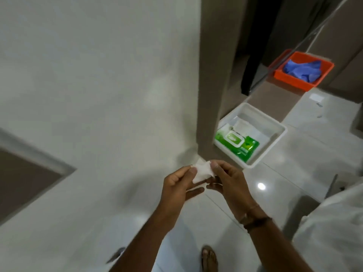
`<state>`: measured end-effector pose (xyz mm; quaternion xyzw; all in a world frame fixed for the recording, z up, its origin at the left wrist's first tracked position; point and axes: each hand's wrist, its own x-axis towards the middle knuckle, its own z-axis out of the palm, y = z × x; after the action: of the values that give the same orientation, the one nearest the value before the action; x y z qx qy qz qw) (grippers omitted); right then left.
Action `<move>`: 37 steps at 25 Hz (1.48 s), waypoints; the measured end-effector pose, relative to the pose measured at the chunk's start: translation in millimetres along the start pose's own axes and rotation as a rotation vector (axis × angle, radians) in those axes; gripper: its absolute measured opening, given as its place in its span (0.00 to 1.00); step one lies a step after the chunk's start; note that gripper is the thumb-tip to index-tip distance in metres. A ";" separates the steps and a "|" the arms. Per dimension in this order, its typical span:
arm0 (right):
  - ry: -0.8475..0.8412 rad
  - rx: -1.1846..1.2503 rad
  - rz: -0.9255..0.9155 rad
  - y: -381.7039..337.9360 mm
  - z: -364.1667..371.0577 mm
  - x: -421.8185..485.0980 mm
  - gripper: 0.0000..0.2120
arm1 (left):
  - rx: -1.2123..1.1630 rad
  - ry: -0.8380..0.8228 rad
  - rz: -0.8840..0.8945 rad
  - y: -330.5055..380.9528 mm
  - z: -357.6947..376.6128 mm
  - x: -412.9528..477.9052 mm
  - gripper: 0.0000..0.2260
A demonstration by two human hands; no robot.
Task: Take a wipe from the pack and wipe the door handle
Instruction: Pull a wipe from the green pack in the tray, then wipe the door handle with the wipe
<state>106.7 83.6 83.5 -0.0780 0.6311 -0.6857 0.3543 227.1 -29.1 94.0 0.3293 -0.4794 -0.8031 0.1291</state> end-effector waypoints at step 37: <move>-0.809 -0.364 0.385 172.9 540.8 -479.1 0.10 | -0.020 1.003 0.450 0.1 -477.7 -588.4 0.15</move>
<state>826.3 -66.4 190.9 -0.2811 0.5553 -0.4008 0.6723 980.0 -48.6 178.1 0.5600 -0.4101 -0.5047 0.5133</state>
